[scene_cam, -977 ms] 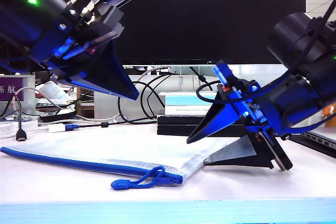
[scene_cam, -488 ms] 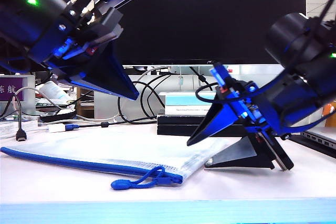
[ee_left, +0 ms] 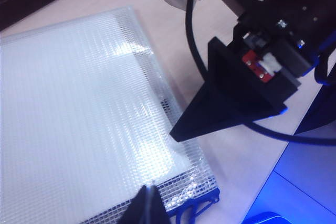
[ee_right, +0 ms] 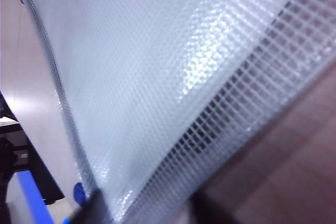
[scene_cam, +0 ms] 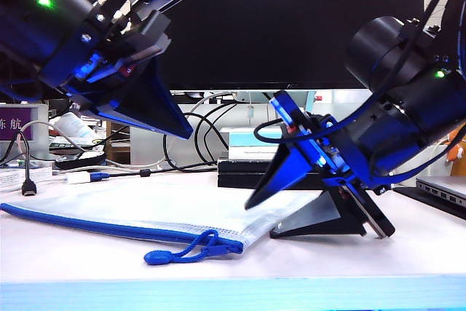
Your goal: Pick up the transparent plastic file bag with a blue zipper and open its zipper.
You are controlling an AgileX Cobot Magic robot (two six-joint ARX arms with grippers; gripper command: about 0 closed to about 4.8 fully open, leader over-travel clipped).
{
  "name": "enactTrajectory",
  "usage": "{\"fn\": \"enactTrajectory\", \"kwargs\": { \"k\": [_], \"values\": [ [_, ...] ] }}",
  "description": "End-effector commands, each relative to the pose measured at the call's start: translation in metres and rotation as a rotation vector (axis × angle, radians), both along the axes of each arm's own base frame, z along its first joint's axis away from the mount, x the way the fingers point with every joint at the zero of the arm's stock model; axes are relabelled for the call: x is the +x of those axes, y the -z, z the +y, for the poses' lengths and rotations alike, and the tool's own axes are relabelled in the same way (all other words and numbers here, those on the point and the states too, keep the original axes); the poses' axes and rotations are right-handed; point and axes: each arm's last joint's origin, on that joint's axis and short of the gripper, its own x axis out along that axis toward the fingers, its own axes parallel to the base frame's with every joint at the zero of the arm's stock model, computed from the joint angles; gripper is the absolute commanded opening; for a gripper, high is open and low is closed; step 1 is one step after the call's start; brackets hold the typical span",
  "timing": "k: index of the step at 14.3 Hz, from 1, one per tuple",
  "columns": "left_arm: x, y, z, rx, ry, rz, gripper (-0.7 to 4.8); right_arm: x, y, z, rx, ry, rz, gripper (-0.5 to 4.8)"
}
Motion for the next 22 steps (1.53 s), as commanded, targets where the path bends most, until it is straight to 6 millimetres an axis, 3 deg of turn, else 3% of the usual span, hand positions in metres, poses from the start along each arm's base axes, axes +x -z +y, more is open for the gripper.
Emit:
{"fn": "enactTrajectory", "kwargs": {
  "k": [1,4,5,6,7,13,17,19,22],
  "values": [
    [0.0,-0.001,0.0,-0.002,-0.001,-0.009,-0.05,-0.002,0.008,-0.003,-0.063,0.047,0.03,-0.03],
    [0.0,-0.001,0.0,-0.002,-0.001,-0.009,-0.04,0.002,0.003,-0.001,-0.031,0.062,-0.005,-0.03],
    [0.0,-0.001,0.0,-0.002,-0.001,-0.008,0.51,0.004,0.0,0.001,-0.017,0.054,-0.009,-0.03],
    [0.0,-0.001,0.0,-0.005,-0.003,-0.006,3.62,0.007,-0.004,0.003,0.008,0.041,-0.024,-0.03],
    [0.0,-0.001,0.0,-0.005,-0.003,-0.006,4.79,0.009,-0.008,0.004,0.017,0.038,-0.032,-0.03],
    [0.0,0.001,0.002,0.073,-0.026,-0.049,4.79,0.027,-0.042,0.014,0.081,0.02,-0.071,-0.03],
    [-0.002,0.007,0.005,0.134,-0.005,-0.019,4.79,0.033,-0.084,0.013,0.122,0.026,-0.162,-0.03],
    [-0.001,0.002,0.002,0.057,-0.018,-0.01,4.79,0.032,-0.101,0.012,0.123,0.02,-0.19,-0.03],
    [-0.002,-0.005,-0.004,-0.044,-0.036,-0.023,4.79,0.029,-0.111,0.011,0.131,0.017,-0.2,-0.03]
  ]
}}
